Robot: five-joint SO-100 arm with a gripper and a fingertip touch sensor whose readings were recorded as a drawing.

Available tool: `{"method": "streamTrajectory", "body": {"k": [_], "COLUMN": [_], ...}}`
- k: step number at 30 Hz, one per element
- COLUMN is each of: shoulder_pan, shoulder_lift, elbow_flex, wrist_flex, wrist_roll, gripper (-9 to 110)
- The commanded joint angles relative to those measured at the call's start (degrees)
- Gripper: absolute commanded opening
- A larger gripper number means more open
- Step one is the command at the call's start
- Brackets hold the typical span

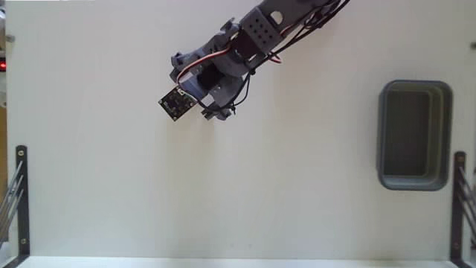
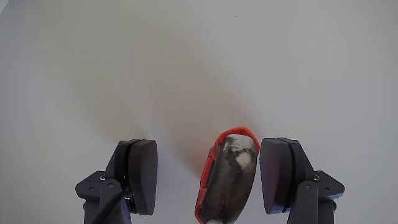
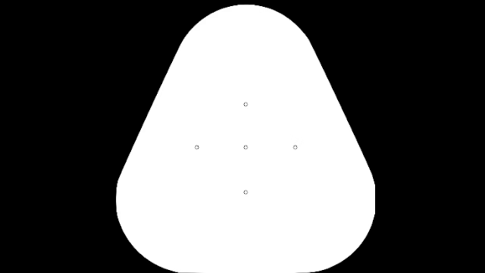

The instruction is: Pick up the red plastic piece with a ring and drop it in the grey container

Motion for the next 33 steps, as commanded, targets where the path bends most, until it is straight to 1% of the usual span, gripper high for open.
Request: {"method": "streamTrajectory", "body": {"k": [1, 33], "shoulder_pan": [1.1, 1.1], "shoulder_lift": [0.8, 0.8], "elbow_flex": [0.3, 0.3], "wrist_flex": [-0.3, -0.3], "wrist_roll": [0.3, 0.3], "gripper": [104, 95]}}
